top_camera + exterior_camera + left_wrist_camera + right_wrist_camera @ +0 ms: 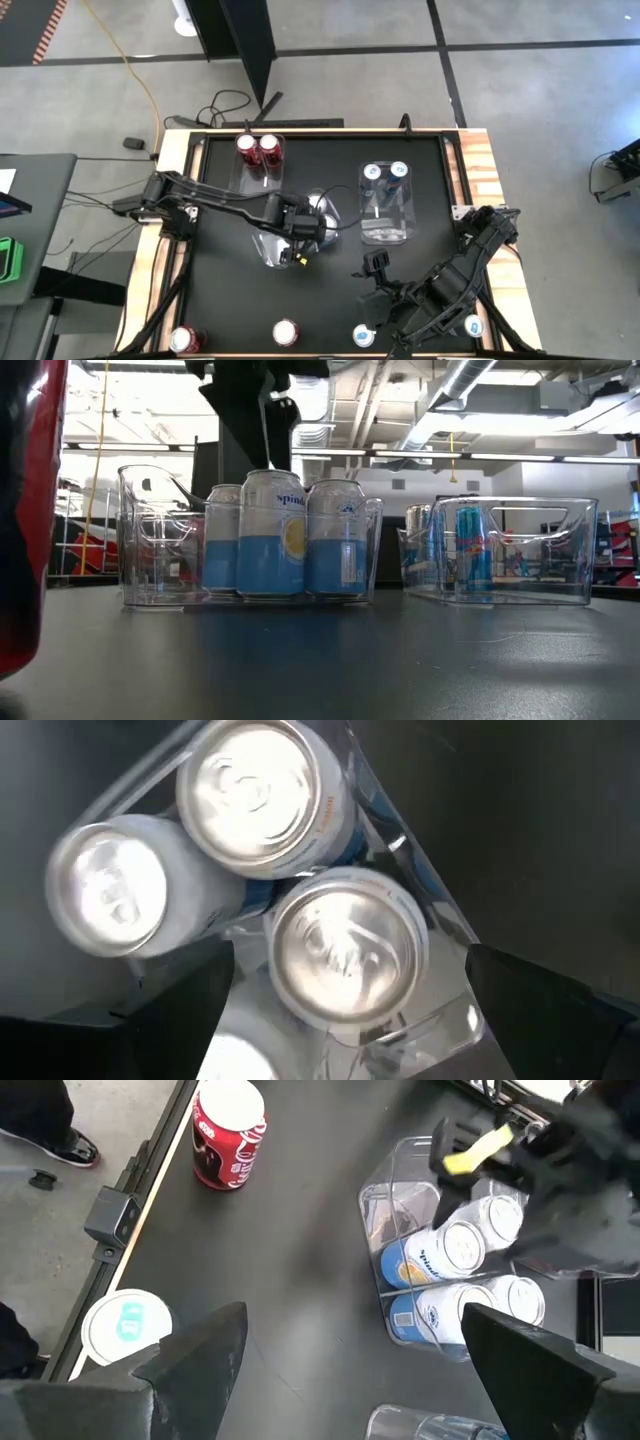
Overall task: Sort soda cans
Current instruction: Put the right red soda can into the left transparent bin
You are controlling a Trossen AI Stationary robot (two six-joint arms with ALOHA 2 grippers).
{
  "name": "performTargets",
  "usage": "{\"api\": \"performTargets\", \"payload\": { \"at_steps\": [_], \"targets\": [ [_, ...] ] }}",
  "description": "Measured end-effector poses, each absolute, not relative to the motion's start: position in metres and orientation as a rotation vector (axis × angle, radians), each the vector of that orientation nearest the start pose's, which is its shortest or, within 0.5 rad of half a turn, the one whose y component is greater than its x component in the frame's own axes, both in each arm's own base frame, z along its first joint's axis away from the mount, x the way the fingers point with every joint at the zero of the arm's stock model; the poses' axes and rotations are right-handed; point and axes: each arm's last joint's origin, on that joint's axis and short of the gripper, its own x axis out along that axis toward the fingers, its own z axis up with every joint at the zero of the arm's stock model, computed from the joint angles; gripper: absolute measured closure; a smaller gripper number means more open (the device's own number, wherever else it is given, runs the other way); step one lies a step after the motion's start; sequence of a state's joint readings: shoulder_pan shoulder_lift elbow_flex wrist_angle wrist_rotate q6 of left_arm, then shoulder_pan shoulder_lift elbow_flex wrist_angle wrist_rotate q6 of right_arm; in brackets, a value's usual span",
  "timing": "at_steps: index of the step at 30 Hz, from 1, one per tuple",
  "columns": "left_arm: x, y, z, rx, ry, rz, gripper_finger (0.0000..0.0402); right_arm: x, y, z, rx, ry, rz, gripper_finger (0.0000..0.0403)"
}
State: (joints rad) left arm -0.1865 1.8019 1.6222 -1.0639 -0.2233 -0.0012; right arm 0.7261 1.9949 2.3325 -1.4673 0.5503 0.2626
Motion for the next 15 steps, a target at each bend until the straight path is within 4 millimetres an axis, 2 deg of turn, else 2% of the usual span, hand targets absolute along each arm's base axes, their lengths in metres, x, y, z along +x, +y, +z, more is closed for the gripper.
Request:
{"api": "performTargets", "payload": {
  "at_steps": [5,10,15],
  "targets": [
    [0.339,-0.066,0.310,0.254,1.162,0.093,0.0006,0.294,0.241,0.398,-0.429,0.910,0.035,0.0015],
    [0.300,-0.080,0.342,0.194,1.121,0.107,0.0006,0.294,0.241,0.398,-0.429,0.910,0.036,0.0015],
    [0.257,-0.103,0.363,0.128,1.128,0.095,0.0006,0.294,0.241,0.398,-0.429,0.910,0.036,0.0015]
  ]
}}
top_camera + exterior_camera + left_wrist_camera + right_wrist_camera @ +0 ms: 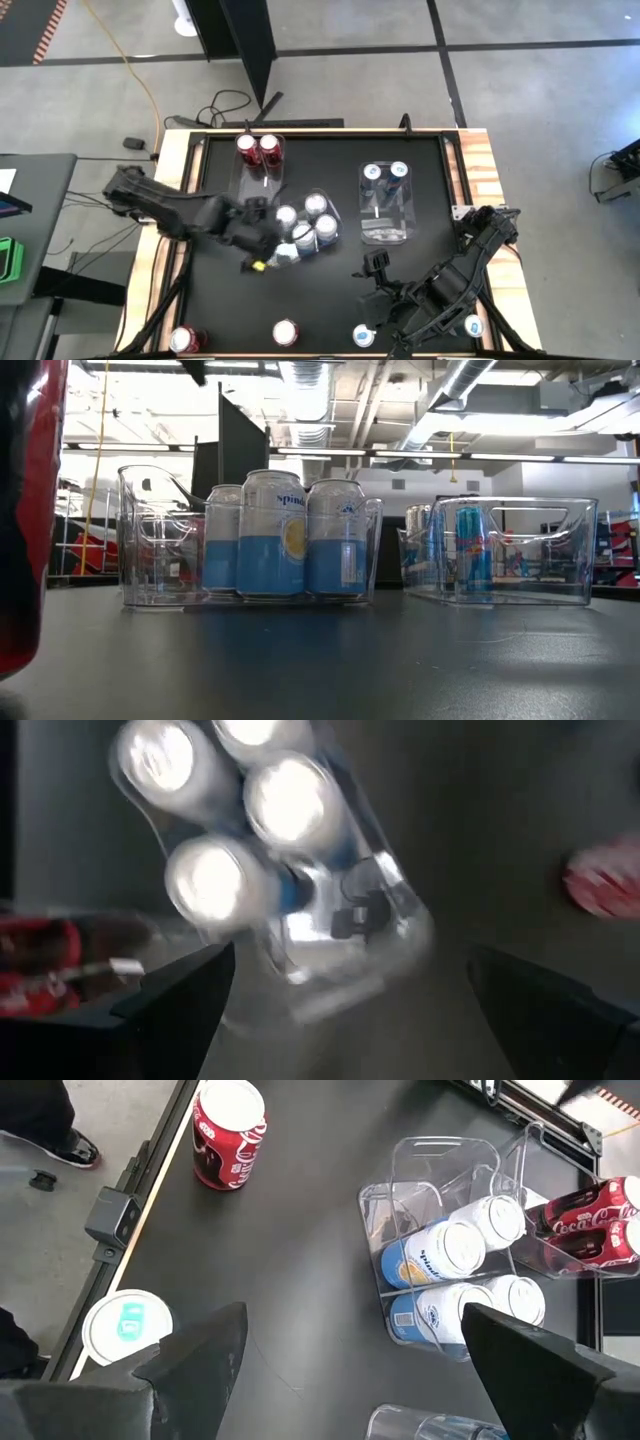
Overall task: Sort soda cans
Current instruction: Put the right red soda can into the left transparent bin
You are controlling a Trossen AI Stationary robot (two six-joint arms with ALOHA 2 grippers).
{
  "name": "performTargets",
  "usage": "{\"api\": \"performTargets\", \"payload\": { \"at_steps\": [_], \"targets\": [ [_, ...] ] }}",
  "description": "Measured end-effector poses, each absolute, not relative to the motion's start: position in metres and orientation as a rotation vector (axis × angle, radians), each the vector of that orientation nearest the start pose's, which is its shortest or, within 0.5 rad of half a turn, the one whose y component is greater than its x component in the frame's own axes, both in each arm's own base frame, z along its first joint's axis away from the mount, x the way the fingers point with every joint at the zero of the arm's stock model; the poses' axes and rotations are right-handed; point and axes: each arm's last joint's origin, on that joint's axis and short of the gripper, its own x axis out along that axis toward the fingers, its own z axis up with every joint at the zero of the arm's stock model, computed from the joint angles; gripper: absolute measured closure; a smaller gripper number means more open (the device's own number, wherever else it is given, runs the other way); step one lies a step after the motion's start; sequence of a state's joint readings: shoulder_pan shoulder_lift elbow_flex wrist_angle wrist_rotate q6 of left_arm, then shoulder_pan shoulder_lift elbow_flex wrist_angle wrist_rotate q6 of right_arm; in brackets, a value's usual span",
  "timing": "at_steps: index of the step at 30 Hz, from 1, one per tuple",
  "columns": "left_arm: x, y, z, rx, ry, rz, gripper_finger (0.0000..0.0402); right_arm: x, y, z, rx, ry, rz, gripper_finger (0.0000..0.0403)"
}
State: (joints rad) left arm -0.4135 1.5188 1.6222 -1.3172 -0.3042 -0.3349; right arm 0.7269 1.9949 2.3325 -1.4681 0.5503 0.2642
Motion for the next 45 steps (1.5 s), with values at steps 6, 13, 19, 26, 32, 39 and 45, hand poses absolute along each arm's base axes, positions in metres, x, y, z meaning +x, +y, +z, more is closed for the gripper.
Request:
{"api": "performTargets", "payload": {
  "at_steps": [6,13,19,26,32,39,45],
  "targets": [
    [0.218,-0.147,0.371,0.060,1.112,0.027,0.0006,0.294,0.241,0.398,-0.429,0.910,0.036,0.0015],
    [0.213,-0.207,0.359,0.102,0.967,-0.063,0.0006,0.295,0.241,0.399,-0.419,0.899,0.036,0.0015],
    [0.230,-0.240,0.333,0.117,0.954,-0.102,0.0006,0.297,0.242,0.400,-0.403,0.880,0.039,0.0015],
    [0.256,-0.263,0.302,0.133,0.969,-0.171,0.0006,0.297,0.242,0.400,-0.386,0.879,0.031,0.0015],
    [0.272,-0.268,0.287,0.096,1.002,-0.212,0.0006,0.296,0.243,0.400,-0.378,0.879,0.029,0.0015],
    [0.283,-0.265,0.279,0.070,1.028,-0.233,0.0006,0.296,0.243,0.400,-0.373,0.878,0.028,0.0015],
    [0.286,-0.264,0.278,0.043,1.012,-0.240,0.0006,0.296,0.243,0.400,-0.370,0.878,0.027,0.0015]
  ]
}}
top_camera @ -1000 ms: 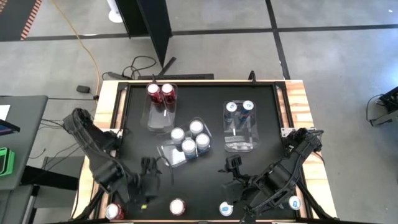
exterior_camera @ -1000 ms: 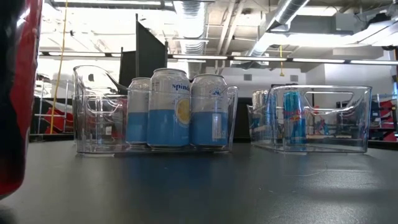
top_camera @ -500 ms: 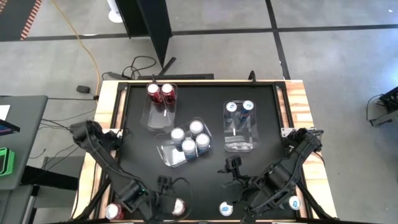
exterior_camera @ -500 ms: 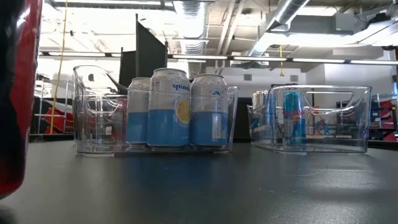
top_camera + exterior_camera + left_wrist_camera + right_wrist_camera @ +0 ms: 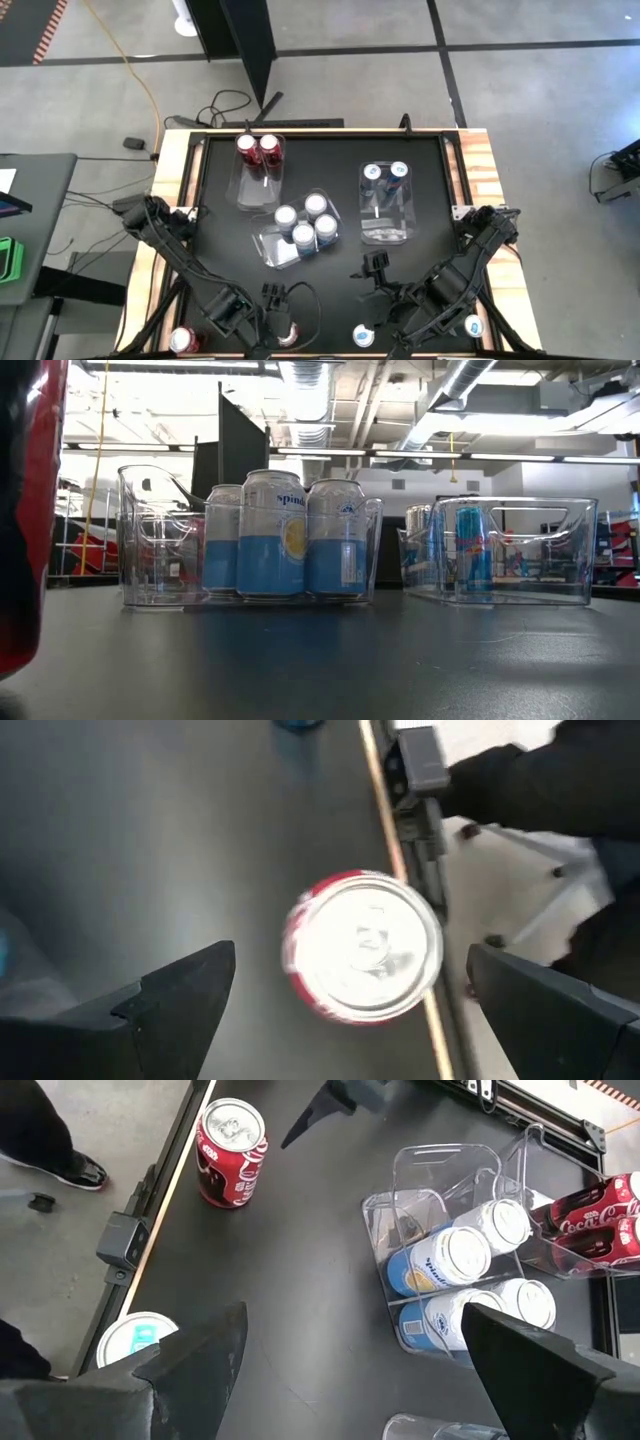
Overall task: Sort soda cans
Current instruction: Put the right red soda can into the left transparent bin
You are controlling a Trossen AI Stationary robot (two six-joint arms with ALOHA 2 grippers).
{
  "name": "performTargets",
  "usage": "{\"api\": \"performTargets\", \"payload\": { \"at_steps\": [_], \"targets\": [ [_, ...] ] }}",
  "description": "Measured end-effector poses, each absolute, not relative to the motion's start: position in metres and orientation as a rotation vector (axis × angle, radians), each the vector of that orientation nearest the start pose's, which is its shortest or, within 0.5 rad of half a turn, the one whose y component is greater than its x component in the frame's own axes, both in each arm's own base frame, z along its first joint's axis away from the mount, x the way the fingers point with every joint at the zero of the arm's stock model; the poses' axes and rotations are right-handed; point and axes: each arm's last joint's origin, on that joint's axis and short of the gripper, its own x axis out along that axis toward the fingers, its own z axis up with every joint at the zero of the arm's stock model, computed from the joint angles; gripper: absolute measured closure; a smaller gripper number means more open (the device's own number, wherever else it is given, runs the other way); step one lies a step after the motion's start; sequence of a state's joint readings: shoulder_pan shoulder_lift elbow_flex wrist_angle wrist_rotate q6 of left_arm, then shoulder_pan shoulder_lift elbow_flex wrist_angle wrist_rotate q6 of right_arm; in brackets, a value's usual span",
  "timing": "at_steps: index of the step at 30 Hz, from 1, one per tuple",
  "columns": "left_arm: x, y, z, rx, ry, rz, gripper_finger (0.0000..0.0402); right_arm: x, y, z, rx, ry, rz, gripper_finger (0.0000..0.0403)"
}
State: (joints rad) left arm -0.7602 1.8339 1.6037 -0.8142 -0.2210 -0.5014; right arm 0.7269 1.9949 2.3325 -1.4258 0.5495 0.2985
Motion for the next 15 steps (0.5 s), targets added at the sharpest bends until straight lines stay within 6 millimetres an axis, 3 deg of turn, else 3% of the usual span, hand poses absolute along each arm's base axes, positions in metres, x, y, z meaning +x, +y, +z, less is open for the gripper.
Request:
{"api": "performTargets", "payload": {
  "at_steps": [15],
  "targets": [
    [0.290,-0.260,0.242,-0.011,1.016,-0.281,0.0006,0.296,0.243,0.400,-0.369,0.876,0.028,0.0015]
  ]
}}
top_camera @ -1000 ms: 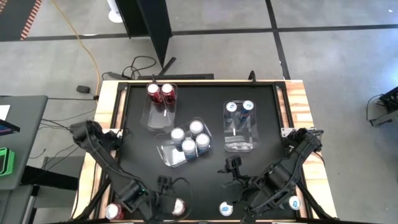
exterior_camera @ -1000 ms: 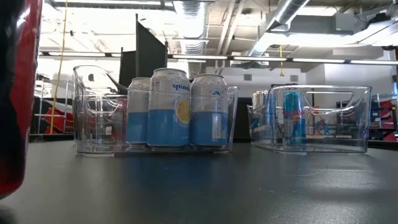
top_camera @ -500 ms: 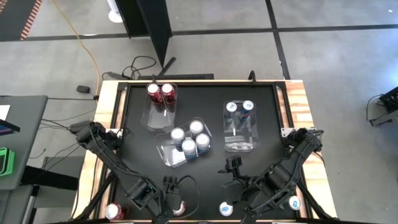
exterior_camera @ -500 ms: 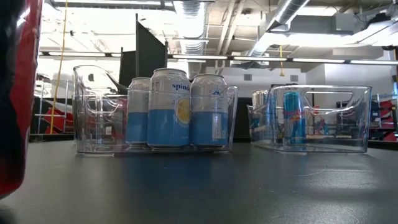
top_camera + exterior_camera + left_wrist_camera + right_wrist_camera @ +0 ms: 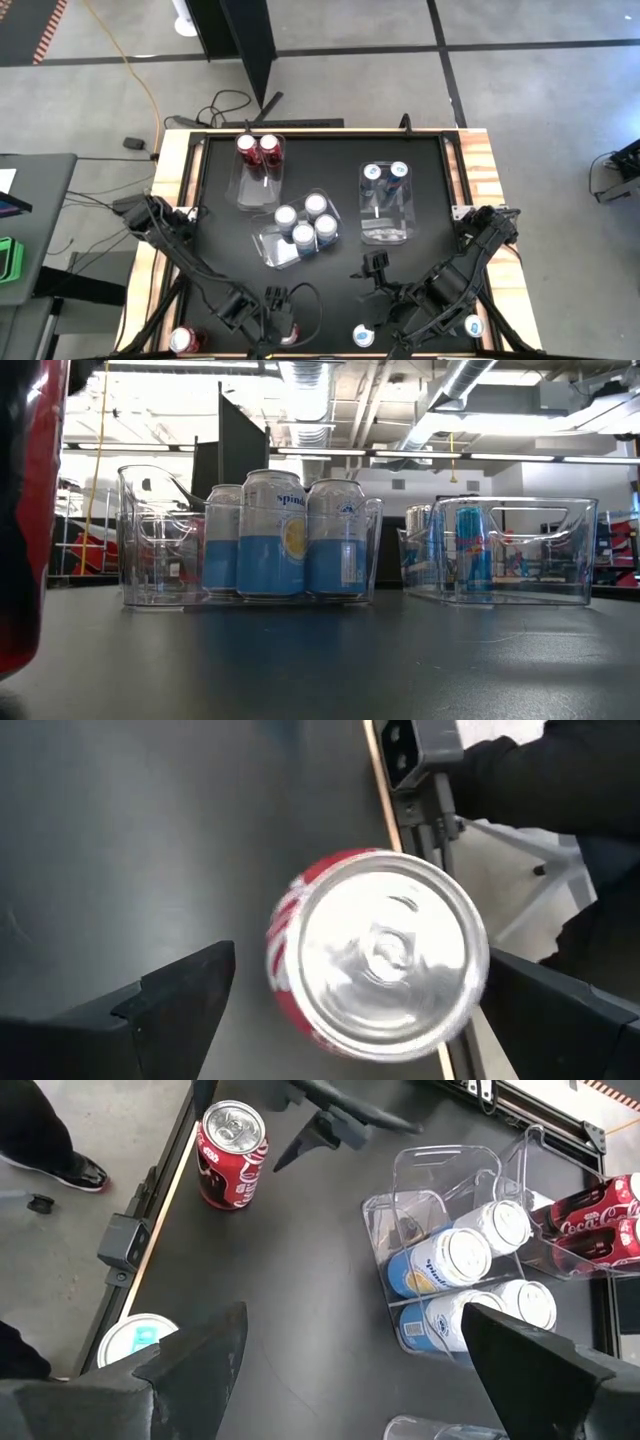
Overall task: Sort soda cans
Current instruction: Put the right red soda can into the left transparent bin
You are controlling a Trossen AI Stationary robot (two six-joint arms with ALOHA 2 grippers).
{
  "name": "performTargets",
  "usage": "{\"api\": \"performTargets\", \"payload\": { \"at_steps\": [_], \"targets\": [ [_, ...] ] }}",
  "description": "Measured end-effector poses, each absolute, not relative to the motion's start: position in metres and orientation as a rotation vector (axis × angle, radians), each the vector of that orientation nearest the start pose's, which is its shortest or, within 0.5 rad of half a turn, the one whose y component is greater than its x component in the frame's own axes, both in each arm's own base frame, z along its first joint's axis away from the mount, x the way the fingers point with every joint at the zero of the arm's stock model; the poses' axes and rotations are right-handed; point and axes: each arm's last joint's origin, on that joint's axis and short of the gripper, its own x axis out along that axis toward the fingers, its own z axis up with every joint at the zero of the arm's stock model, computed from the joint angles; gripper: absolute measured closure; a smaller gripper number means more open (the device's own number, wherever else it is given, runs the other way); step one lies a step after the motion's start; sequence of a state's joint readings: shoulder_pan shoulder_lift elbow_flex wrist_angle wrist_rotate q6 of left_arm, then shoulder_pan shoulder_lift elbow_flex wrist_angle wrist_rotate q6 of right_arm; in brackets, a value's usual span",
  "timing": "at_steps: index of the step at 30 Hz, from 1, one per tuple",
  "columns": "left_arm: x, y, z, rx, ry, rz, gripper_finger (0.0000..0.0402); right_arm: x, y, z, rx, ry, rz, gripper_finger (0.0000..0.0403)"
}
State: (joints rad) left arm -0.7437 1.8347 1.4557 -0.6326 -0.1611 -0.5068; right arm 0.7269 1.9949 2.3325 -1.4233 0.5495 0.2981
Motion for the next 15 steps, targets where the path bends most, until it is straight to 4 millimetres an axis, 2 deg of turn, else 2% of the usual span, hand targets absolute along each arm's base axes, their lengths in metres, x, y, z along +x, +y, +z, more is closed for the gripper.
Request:
{"api": "performTargets", "payload": {
  "at_steps": [15],
  "targets": [
    [0.295,-0.258,0.221,-0.011,0.930,-0.322,0.0006,0.297,0.243,0.400,-0.369,0.874,0.027,0.0015]
  ]
}}
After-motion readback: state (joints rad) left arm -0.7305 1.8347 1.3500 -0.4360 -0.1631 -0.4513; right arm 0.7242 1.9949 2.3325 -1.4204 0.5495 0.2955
